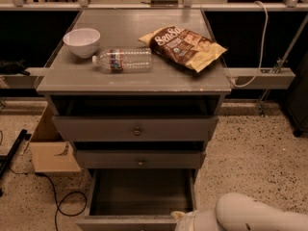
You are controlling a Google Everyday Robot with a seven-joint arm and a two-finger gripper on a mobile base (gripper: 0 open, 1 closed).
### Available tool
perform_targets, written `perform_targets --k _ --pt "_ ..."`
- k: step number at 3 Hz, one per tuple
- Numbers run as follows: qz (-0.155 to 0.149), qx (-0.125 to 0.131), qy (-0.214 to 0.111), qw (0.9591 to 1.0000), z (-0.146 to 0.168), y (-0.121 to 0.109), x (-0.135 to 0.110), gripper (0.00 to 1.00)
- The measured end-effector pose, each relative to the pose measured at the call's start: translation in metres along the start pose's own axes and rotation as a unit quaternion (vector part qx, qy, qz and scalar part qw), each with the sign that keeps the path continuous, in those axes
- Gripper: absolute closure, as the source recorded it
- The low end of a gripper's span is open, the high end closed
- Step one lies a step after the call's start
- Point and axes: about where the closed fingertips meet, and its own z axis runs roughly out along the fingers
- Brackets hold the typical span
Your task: Close bottom drawer
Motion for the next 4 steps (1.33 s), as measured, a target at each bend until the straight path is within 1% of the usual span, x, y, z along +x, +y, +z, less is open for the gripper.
perform_targets --k 1,2,3,4 --pt "-0.001 0.011 0.002 0.9999 -0.001 0.004 0.001 0.00" --pt "0.010 0.061 0.011 0.9980 -0.013 -0.037 -0.007 0.00" --pt "0.032 0.092 0.013 0.9951 -0.027 -0.076 -0.010 0.00" --pt "0.048 0.148 0.017 0.9876 -0.054 -0.106 -0.006 0.00"
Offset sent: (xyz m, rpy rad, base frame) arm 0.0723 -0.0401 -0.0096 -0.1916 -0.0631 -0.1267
